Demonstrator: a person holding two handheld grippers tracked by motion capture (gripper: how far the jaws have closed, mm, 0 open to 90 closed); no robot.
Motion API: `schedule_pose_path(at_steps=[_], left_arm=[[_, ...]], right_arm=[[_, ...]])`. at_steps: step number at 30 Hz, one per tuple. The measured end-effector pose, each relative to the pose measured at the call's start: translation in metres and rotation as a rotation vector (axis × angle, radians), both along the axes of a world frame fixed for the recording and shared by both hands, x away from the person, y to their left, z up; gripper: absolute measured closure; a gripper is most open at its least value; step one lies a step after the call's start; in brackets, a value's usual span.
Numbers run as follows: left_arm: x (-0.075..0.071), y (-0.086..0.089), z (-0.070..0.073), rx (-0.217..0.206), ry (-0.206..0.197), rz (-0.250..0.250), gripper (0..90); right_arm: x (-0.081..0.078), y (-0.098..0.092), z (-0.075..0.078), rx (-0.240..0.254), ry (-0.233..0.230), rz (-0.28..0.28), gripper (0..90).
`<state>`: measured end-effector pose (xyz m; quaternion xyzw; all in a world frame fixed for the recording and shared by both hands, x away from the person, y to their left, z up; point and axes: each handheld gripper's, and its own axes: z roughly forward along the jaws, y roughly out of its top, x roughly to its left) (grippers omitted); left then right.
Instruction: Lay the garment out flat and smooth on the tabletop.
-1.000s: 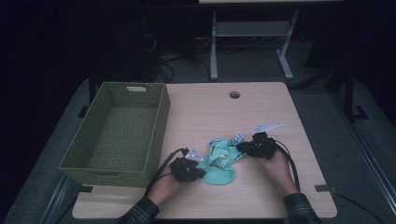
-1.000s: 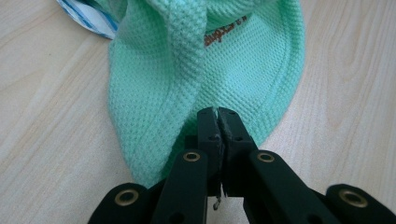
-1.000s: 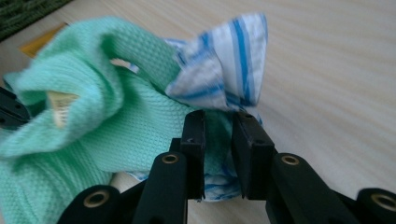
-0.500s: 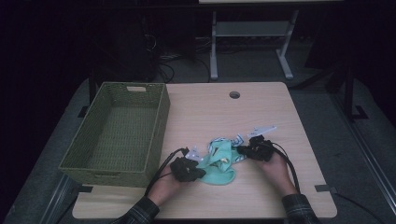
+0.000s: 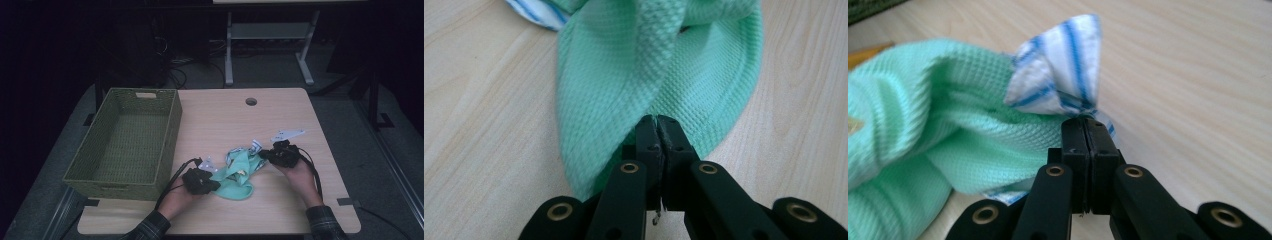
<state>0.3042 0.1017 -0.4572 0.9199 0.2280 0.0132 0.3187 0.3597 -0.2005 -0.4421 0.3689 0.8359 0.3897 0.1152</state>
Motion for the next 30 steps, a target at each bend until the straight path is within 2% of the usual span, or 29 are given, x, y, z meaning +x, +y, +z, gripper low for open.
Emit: schedule_pose_path(at_steps=[13, 21, 30], left_arm=[[0.0, 0.0, 0.0, -0.002, 0.007, -0.001, 88.1], [0.0, 0.0, 0.0, -0.003, 0.01, -0.001, 88.1], [0.0, 0.0, 0.0, -0.003, 0.01, -0.001, 88.1]], right_arm=[[0.014, -0.022, 0.008, 0.018, -0.033, -0.074, 88.8], [0.028, -0.033, 0.001, 0.022, -0.031, -0.134, 88.8], [0.036, -0.034, -0.01, -0.03, -0.018, -0.146, 88.8]])
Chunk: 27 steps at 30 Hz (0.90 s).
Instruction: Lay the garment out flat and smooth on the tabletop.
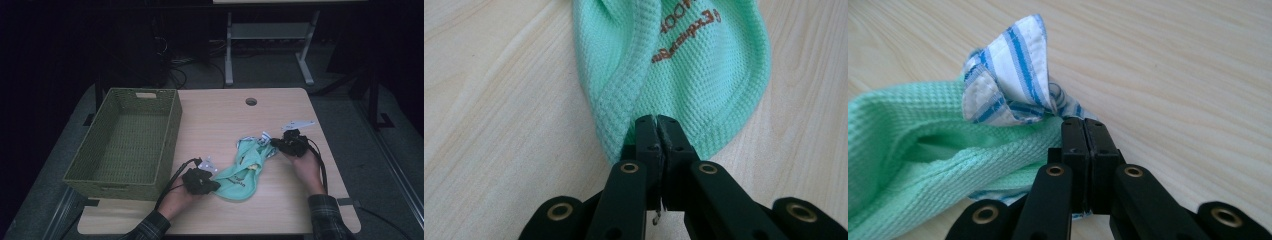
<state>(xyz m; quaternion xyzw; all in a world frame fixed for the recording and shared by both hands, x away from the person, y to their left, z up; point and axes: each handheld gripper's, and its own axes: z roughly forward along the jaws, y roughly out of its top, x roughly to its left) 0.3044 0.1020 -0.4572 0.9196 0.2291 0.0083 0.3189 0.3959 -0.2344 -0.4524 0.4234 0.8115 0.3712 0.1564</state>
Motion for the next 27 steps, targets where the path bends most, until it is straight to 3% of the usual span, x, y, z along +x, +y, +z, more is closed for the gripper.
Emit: schedule_pose_path(at_steps=[6, 11, 17, 27], left_arm=[[0.0, 0.0, 0.0, 0.0, 0.0, 0.0, 88.1], [0.0, 0.0, 0.0, -0.003, -0.001, 0.001, 88.1], [0.001, 0.0, 0.0, -0.006, 0.003, -0.001, 88.1], [0.001, 0.0, 0.0, -0.006, 0.005, -0.002, 88.1]], right_arm=[[0.004, 0.0, -0.014, -0.049, 0.035, -0.003, 88.7], [0.003, 0.0, -0.016, -0.045, 0.041, 0.0, 86.7], [-0.004, -0.004, -0.001, 0.016, 0.015, 0.002, 77.5], [-0.031, 0.001, 0.012, 0.034, 0.041, 0.071, 80.0]])
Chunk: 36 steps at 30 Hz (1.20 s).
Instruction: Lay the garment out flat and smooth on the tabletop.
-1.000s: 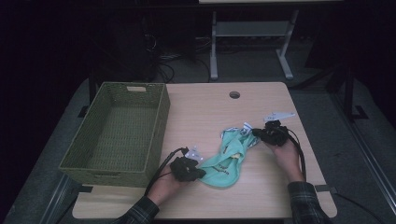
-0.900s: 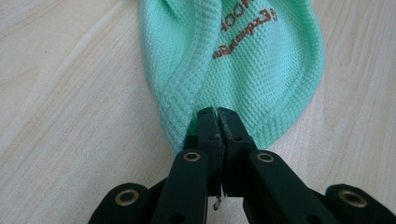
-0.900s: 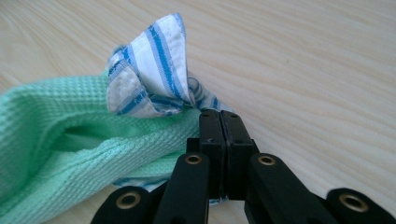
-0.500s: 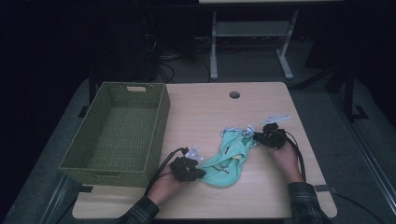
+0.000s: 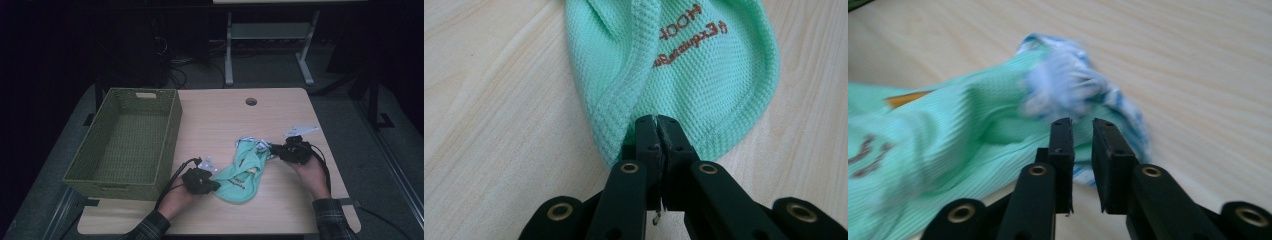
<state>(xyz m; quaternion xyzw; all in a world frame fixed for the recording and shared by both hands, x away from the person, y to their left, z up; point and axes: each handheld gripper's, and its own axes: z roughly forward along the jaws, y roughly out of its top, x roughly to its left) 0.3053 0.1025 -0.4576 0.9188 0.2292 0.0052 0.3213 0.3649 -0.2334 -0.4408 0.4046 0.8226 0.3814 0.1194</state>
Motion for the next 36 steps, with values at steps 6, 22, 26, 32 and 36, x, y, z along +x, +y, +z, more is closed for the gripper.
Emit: schedule_pose_path(at_steps=[6, 22, 26, 32, 36], left_arm=[[0.0, 0.0, 0.0, 0.002, -0.002, 0.001, 87.9], [0.0, 0.0, 0.0, -0.013, 0.009, 0.011, 87.9], [0.001, 0.001, 0.0, -0.005, 0.012, 0.001, 87.8], [0.001, 0.001, 0.0, -0.006, 0.012, 0.001, 87.8], [0.0, 0.0, 0.0, -0.006, 0.007, 0.01, 88.1]], right_arm=[[-0.019, 0.002, -0.001, 0.017, 0.019, 0.052, 86.4], [-0.068, 0.034, -0.004, 0.05, 0.053, 0.202, 89.6], [-0.071, 0.047, -0.01, 0.024, 0.061, 0.233, 89.7], [-0.068, 0.057, -0.02, -0.008, 0.084, 0.257, 89.6], [-0.069, 0.058, -0.023, -0.034, 0.095, 0.26, 89.7]])
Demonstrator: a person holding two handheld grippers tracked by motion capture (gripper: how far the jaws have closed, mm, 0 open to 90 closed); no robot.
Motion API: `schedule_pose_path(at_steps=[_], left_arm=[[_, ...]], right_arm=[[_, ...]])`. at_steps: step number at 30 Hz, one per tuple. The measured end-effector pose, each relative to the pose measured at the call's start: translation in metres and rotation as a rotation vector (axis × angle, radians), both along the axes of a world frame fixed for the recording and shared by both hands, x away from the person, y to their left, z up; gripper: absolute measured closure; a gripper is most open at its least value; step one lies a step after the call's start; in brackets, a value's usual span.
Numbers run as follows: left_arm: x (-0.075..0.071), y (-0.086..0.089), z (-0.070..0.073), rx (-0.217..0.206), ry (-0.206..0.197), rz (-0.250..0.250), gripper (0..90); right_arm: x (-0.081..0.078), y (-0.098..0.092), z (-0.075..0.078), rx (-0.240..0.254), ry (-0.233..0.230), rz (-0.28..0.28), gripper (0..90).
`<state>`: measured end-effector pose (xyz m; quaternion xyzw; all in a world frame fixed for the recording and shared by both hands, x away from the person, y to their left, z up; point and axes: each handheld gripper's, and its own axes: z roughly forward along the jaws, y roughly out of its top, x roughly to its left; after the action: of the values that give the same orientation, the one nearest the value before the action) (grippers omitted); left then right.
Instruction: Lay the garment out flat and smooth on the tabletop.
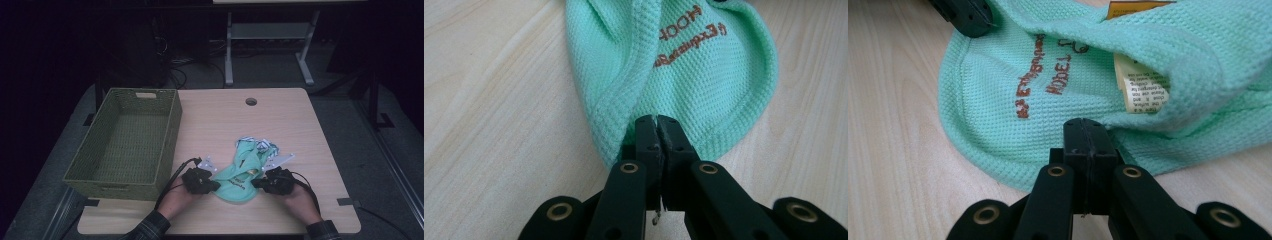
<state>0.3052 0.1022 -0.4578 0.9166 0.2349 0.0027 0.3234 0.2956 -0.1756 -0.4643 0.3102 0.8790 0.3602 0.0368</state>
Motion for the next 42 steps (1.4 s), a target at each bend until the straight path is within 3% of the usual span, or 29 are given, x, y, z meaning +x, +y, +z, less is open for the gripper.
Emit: schedule_pose_path(at_steps=[14, 17, 22, 29, 34, 42], left_arm=[[-0.001, -0.001, 0.001, 0.012, -0.006, 0.005, 87.4], [-0.004, -0.005, 0.004, -0.007, 0.022, -0.004, 80.7], [-0.006, -0.01, 0.021, -0.063, -0.014, -0.018, 76.7], [0.014, -0.027, 0.032, -0.083, -0.058, -0.001, 71.2], [0.032, -0.042, 0.025, -0.083, -0.047, 0.018, 70.6], [0.046, -0.064, 0.01, -0.058, -0.039, 0.025, 63.4]], right_arm=[[-0.019, -0.019, 0.0, -0.012, -0.004, 0.002, 89.8], [-0.019, -0.021, 0.0, -0.01, -0.006, 0.008, 89.7], [-0.019, -0.021, -0.001, -0.007, -0.003, 0.008, 89.4], [-0.019, -0.02, -0.001, -0.013, -0.01, 0.012, 89.1], [-0.019, -0.02, -0.001, -0.013, -0.009, 0.014, 89.1], [-0.019, -0.021, -0.001, -0.013, -0.012, 0.017, 89.1]])
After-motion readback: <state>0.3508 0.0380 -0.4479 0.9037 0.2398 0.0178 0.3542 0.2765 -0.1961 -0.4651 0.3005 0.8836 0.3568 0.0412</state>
